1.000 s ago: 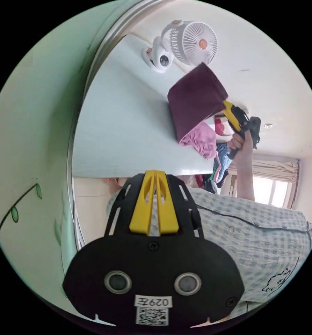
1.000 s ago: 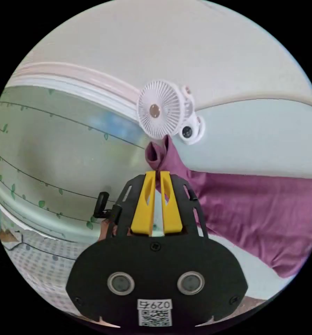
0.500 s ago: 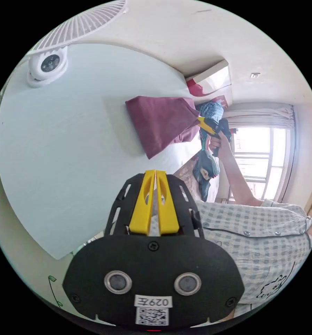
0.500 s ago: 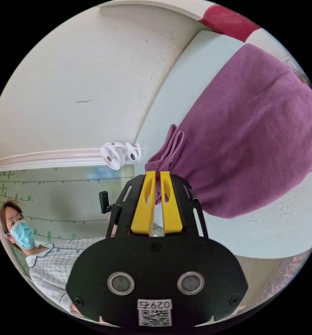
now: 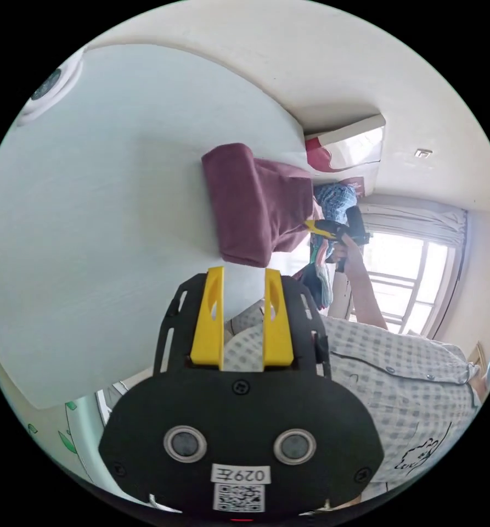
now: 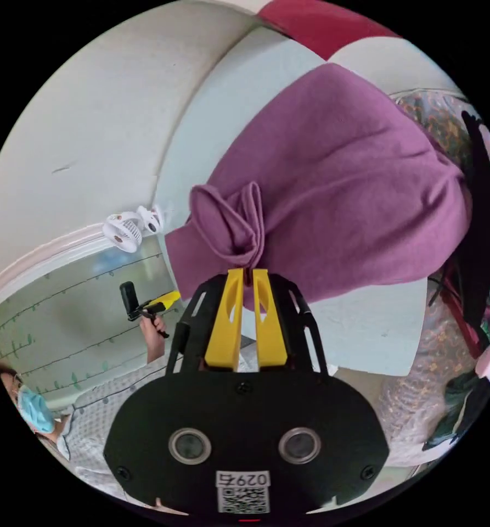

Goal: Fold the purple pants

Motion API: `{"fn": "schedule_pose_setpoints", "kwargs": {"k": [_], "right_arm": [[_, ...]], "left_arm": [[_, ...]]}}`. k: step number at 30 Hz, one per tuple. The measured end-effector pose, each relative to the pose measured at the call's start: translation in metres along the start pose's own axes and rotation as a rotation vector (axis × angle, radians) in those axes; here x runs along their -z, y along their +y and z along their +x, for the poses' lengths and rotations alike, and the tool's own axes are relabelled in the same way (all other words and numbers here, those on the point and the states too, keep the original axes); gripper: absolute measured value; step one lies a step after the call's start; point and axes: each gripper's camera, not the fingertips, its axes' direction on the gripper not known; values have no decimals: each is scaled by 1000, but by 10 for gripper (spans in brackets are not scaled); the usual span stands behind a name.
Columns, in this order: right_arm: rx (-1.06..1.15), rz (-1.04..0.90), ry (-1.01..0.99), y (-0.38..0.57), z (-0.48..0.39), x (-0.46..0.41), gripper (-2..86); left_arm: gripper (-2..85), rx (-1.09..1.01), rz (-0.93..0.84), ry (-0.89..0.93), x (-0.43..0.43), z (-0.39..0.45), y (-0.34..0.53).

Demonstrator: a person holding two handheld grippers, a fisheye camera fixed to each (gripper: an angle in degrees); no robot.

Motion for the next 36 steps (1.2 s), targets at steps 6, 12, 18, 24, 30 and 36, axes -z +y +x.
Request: {"fn": "schedule_pose_setpoints", "kwargs": {"k": [6, 12, 18, 24, 30, 36], "right_arm": [[8, 139, -195, 30, 36, 51, 76], [216, 76, -175, 18, -11, 40, 36], [393, -163, -69, -19, -75, -53, 0], [410, -221, 79, -44, -100, -102, -4], [336, -178, 198, -57, -80, -115, -4], [281, -161, 248, -65, -55, -134, -5]], "left_arm": [[169, 74, 100, -40, 2, 17, -18], [218, 79, 74, -14, -15, 51, -32], [238, -46, 3, -416, -57, 134, -3], [227, -105, 61, -676, -94, 196, -15], [108, -92, 119, -569, -98, 215, -36], [45, -60, 139, -573, -93, 222, -27]]}}
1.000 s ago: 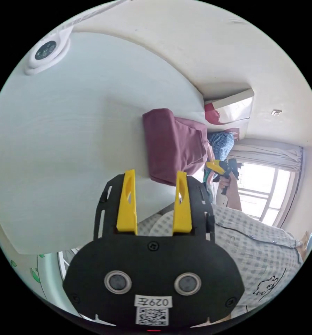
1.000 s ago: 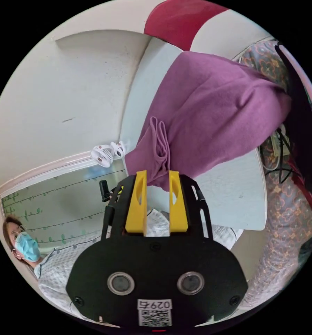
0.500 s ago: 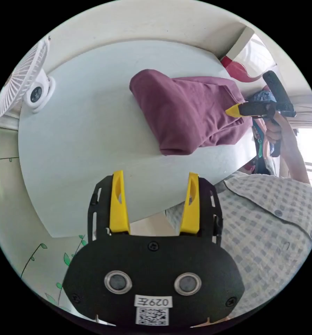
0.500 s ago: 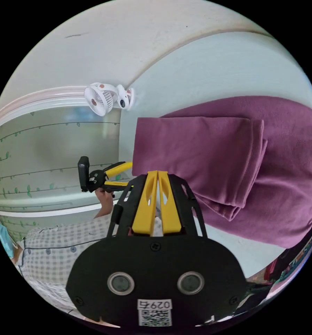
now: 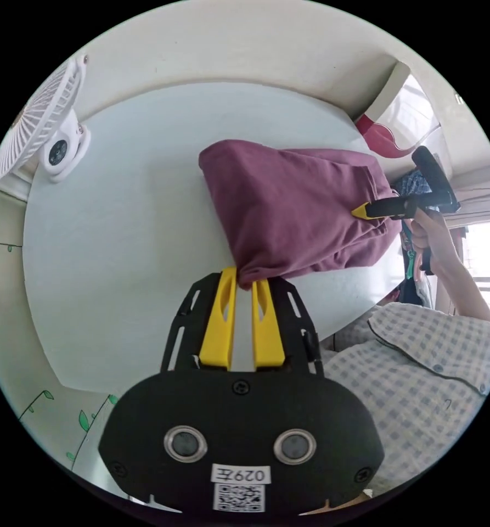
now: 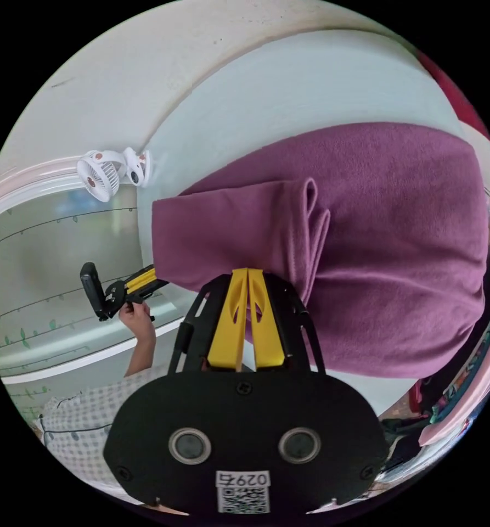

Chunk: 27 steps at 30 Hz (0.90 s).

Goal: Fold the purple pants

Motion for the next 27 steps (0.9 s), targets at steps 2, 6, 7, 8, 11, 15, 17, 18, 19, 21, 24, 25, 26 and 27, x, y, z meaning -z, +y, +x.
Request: {"fn": "schedule_pose_setpoints", "kwargs": {"k": [2, 6, 7, 8, 11, 15, 17, 18, 19, 21, 24, 25, 26, 27], "right_arm": [[26, -13, 67, -5, -14, -10, -6], [74, -26, 128, -10, -31, -28, -6], [62, -19, 106, -10, -30, -32, -6], [40, -8, 67, -11, -25, -35, -6], [12, 20, -23, -10, -15, -43, -6], [41, 29, 18, -11, -29, -57, -6], [69, 19, 78, -14, -43, -67, -6], [71, 18, 85, -15, -45, -69, -6], [71, 16, 87, -16, -48, -73, -6], [50, 15, 57, -18, -46, -79, -6], [6, 14, 19, -19, -47, -86, -5], [24, 38, 56, -17, -58, -85, -5], [78, 73, 79, -15, -76, -83, -5], [112, 87, 78, -14, -86, -83, -5]], "left_arm": [[37, -25, -20, 22, 3, 2, 5], [16, -67, -44, 5, 10, 9, 12], [3, -48, -55, 1, 15, 8, 15], [-2, -6, -51, -23, 24, 3, 21], [-8, 290, 3, -539, 59, -18, 57], [-9, 229, 141, -290, 98, -21, 63], [-10, 154, 231, 13, 104, -13, 44], [-10, 132, 236, 48, 101, -8, 37], [-10, 106, 211, 58, 91, 2, 24], [-10, 60, 86, -13, 62, 15, 6], [-10, -6, -71, -149, 22, 22, 6], [-10, 5, -70, -188, 27, 18, 12], [-10, 18, -93, -234, 31, 11, 18], [-10, 31, -78, -247, 36, 7, 22]]}}
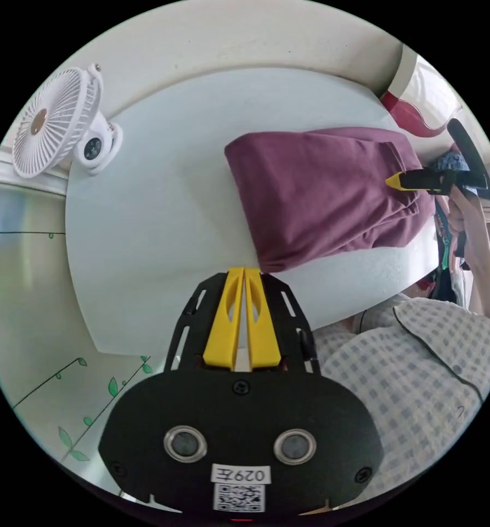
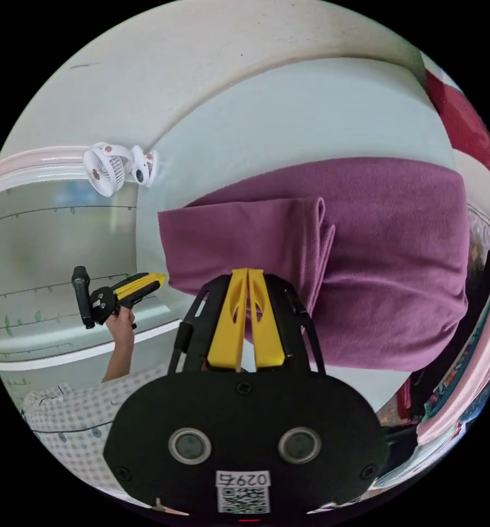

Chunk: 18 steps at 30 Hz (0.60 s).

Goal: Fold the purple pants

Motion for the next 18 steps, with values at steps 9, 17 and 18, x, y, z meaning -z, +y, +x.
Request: {"fn": "schedule_pose_setpoints", "kwargs": {"k": [9, 17, 18], "right_arm": [[404, -238, -2, -83, -171, -114, -5], [231, -189, 13, -119, -147, -164, -5], [202, -154, 17, -119, -142, -160, -5]], "left_arm": [[-10, 82, 118, 449, -29, -89, -5], [-9, -120, -187, 443, -78, -101, 9], [-9, -140, -196, 460, -82, -99, 14]]}}
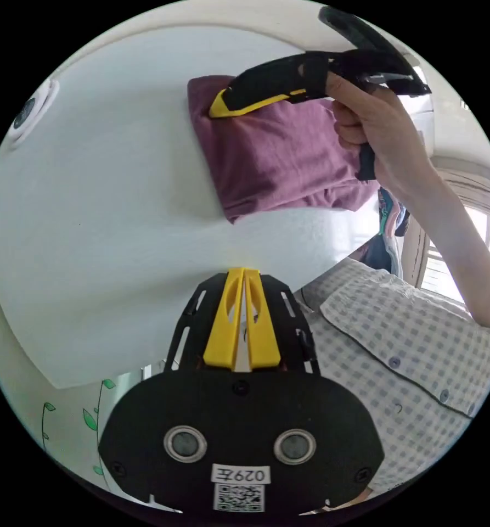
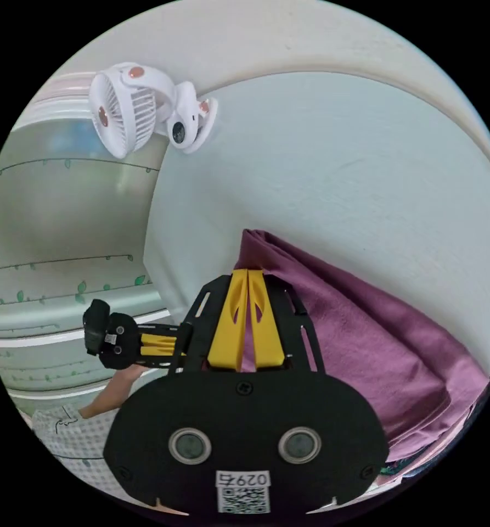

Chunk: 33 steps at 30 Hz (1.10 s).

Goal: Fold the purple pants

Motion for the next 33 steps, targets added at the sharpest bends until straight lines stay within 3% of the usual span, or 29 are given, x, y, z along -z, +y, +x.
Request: {"fn": "schedule_pose_setpoints", "kwargs": {"k": [3, 5, 7, 8, 11, 14, 18, 23, 27, 29, 31, 33], "right_arm": [[-38, -27, -134, 0, 17, 6, -5], [42, -46, -266, 11, 17, 13, -5], [45, -5, -247, 26, 16, 26, -5], [38, 24, -228, 36, 17, 34, -5], [13, 51, -190, 59, 26, 44, -5], [-39, 56, -198, 68, 44, 42, -5], [-41, 81, -266, 52, 50, 38, -5], [-49, -42, -101, 10, 48, 10, -5], [-61, 58, -57, 16, 48, 20, -5], [-91, 126, -34, 25, 49, 25, -5], [-141, 104, -121, 27, 63, 26, -5], [-94, 83, -226, 32, 69, 33, -5]], "left_arm": [[-8, 33, 78, 88, -4, -24, 26], [-4, 128, 266, 232, 7, -66, 42], [6, 166, 348, 357, 7, -98, 43], [62, 191, 382, 438, 4, -119, 40], [124, 210, 397, 584, -11, -156, 24], [117, 179, 356, 677, -28, -173, 4], [72, 130, 248, 674, -52, -170, -15], [22, 184, 311, 609, -55, -173, -4], [-4, 225, 417, 681, -44, -180, 31], [-8, 226, 365, 587, -43, -177, 53], [-9, 235, 331, 468, -41, -177, 73], [-9, 229, 355, 491, -39, -184, 87]]}}
